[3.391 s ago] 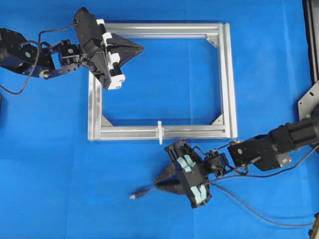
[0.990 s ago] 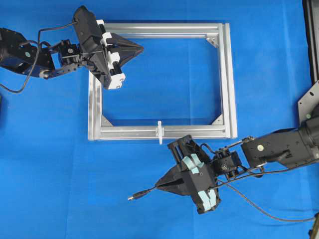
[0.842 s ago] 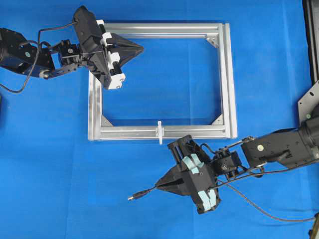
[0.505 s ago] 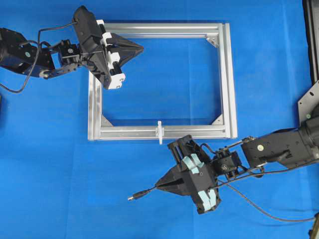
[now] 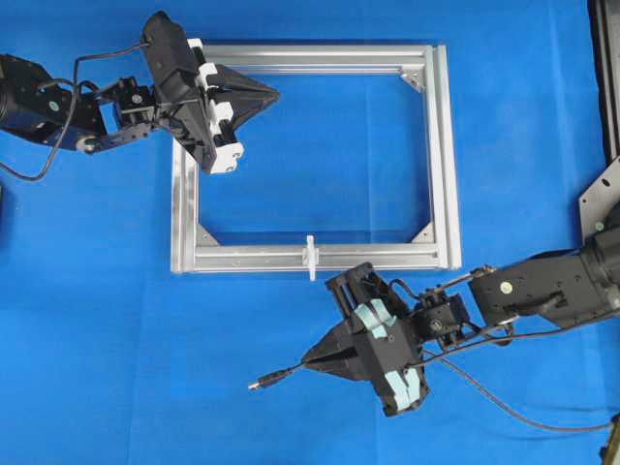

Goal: Insert the wire through the string loop located in the center.
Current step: 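Lift the cable and carry it toward the white zip-tie loop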

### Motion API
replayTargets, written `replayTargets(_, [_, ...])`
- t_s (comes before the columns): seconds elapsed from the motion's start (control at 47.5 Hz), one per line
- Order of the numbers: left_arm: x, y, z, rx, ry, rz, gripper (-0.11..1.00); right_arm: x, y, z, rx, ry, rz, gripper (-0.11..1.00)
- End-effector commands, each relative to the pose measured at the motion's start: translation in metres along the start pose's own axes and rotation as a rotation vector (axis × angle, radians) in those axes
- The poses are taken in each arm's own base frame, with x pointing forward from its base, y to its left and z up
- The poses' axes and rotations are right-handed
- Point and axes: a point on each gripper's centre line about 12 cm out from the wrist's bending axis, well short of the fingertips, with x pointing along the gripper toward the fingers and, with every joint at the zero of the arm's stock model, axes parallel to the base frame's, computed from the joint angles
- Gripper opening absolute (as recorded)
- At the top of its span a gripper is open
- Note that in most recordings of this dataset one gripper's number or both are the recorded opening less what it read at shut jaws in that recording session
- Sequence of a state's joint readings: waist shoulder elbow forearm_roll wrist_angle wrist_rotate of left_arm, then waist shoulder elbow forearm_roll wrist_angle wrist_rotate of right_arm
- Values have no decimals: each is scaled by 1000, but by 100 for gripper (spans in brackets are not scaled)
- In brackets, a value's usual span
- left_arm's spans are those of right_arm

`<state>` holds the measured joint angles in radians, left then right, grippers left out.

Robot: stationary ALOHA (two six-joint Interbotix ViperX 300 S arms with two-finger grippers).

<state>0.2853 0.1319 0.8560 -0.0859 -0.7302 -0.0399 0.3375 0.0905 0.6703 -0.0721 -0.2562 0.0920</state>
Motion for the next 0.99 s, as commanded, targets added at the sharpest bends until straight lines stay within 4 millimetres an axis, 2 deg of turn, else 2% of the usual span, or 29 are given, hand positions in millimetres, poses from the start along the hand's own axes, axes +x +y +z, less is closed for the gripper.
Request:
replayTargets(0.0, [-2,0,14,0,-41,-2,0,-6,2,17,1,-49,4,-2])
replayTargets(0.379, [-2,0,14,0,-43,-2,0,-7,2,15,2,-46,3,-2])
replayTargets(0.527, [-2,0,15,0,-44,-2,0,-15,2,9,5,-35,2,-2])
replayTargets(0.632, [-2,0,15,1,-46,-2,0,-26,1,2,22,-25,-2,-2])
replayTargets(0.969, [-2,0,15,1,-49,-2,0,-82,0,-32,73,-6,-16,-2])
